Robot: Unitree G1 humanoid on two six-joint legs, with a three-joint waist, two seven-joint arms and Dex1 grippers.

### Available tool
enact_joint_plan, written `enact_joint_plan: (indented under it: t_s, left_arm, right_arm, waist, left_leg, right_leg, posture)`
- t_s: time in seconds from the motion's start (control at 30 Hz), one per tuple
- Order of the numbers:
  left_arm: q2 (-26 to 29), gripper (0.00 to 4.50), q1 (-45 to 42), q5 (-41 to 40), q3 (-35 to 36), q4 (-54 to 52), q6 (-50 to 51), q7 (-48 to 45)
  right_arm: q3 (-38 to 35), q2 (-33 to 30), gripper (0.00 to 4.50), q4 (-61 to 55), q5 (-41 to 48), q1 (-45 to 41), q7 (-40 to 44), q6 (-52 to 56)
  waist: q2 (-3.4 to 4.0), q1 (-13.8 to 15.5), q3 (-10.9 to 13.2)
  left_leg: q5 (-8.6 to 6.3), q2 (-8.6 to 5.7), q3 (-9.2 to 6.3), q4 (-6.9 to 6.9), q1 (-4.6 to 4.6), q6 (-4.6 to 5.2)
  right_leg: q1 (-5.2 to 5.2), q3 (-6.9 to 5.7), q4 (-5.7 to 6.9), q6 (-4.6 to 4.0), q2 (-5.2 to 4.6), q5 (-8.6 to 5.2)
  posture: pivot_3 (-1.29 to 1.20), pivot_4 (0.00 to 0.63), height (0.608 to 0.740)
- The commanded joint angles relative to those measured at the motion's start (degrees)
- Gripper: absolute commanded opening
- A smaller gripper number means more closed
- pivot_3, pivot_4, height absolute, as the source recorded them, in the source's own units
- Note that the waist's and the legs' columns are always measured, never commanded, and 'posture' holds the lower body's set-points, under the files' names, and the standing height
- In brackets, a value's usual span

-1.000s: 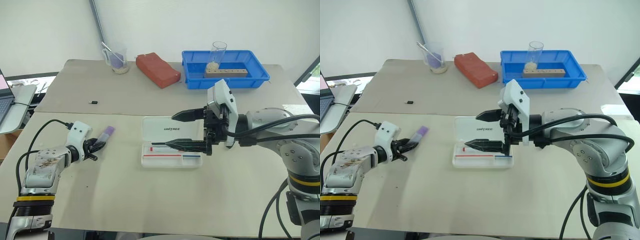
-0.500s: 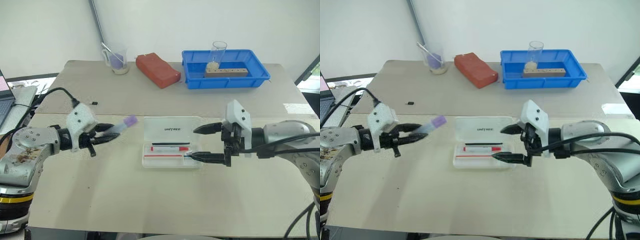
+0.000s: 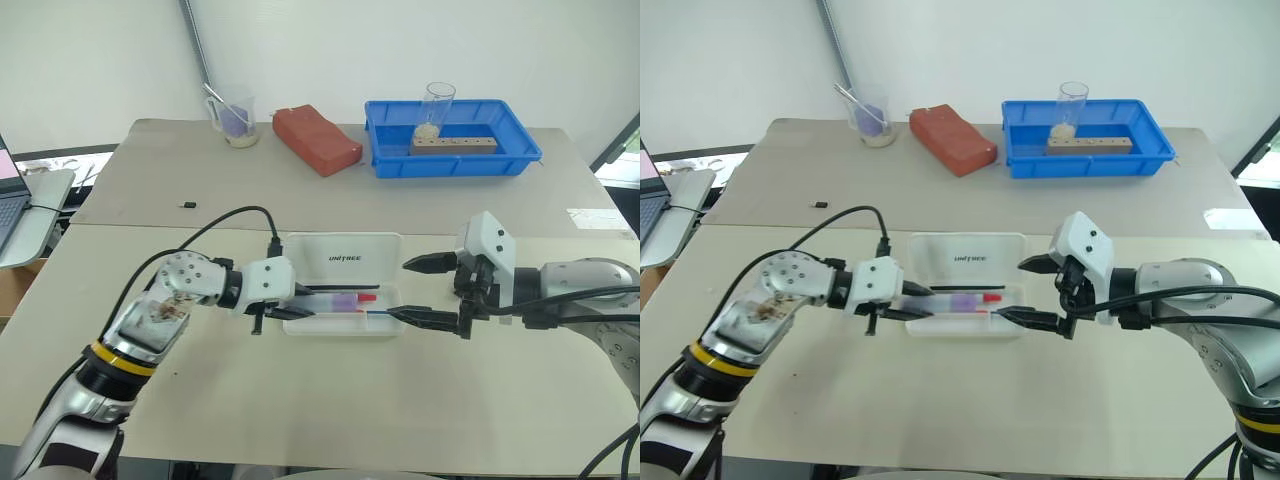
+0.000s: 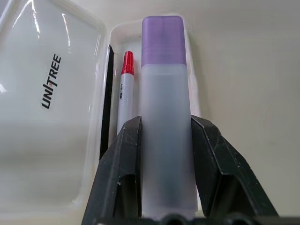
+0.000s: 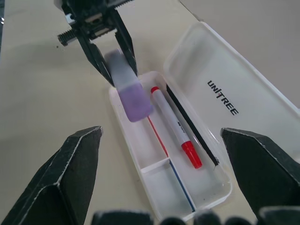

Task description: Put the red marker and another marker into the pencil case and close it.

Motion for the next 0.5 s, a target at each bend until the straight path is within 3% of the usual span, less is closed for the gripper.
enact_joint_plan:
  t_s: [0.03,0.5]
  left_arm:
    - [-2.5,0.94,-2.1,2.4,-1.6,2.8,-3.7,0.5]
    - [-3.0,0.94,0.8,4.8,-2.5,1.5,-2.7,-0.4]
  right_arm:
    - [-3.2,0.0,4.5,-2.9,1.7,0.0,-2.0,1.1]
    - [-4.4,0.3,4.5,-4.7,4.6,0.7,-6.0,2.7]
  waist:
    - [-0.02,0.0,0.0]
    - [-0.01,0.1,0.0]
  left_leg:
    - [0.0,0.0,0.0,0.02,0.0,0.0]
    - [0.0,0.0,-0.07,0.1,0.01,0.0]
  right_leg:
    - [0.01,0.0,0.03,0.01,0.0,-0.01]
    - [0.04,-0.02,0.08,0.05,0.02,-0.02]
  posture:
    - [0.0,0.15,0.74]
    - [0.0,0.15,0.74]
